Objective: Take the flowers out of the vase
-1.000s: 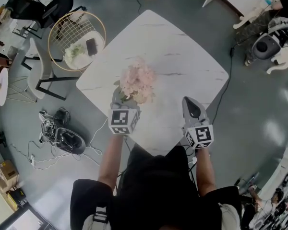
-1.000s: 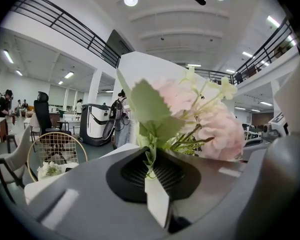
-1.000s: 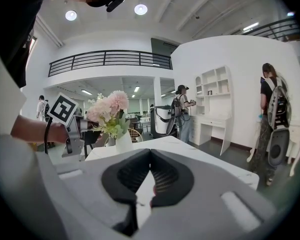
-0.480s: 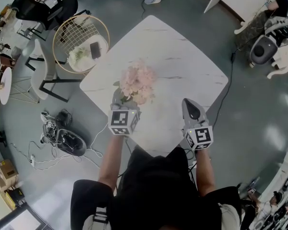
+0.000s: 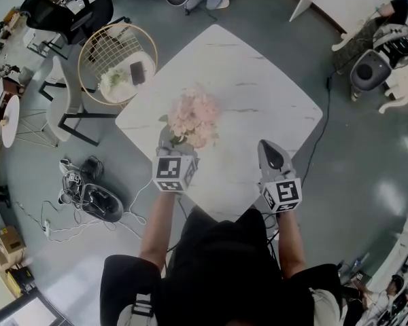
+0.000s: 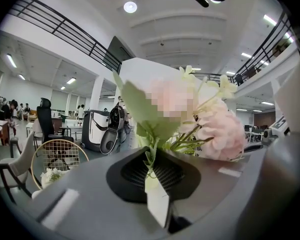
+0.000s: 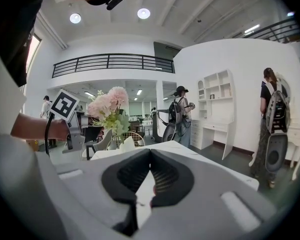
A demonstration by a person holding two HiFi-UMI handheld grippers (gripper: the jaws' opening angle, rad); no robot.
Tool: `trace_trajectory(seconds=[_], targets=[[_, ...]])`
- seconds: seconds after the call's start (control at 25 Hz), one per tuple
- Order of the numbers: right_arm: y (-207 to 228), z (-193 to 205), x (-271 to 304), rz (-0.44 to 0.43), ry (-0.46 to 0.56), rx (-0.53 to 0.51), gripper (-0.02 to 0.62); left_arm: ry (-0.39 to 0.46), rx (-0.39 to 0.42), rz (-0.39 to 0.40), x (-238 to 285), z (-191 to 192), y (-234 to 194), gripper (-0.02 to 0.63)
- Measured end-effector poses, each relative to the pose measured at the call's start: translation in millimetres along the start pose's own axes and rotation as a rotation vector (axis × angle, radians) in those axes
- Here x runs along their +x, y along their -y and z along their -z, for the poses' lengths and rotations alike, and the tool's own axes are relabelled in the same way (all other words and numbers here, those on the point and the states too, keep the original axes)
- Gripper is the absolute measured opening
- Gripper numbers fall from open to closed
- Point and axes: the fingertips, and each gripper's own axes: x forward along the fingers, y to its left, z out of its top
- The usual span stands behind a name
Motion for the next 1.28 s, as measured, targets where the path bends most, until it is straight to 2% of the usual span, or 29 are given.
trace_trajectory(seconds=[0.88, 1.28], targets=[[-3.6, -22.6, -19.1, -0.02, 0.047, -0.034, 0.003, 0.101, 0.026, -0.035, -25.5, -41.5, 6.6, 0.023], [-7.9, -37.2, -24.6, -0.061, 0.068, -0.054, 0.003, 0.138, 0.022, -0.071, -45.3, -60.9, 10.4, 0.023]])
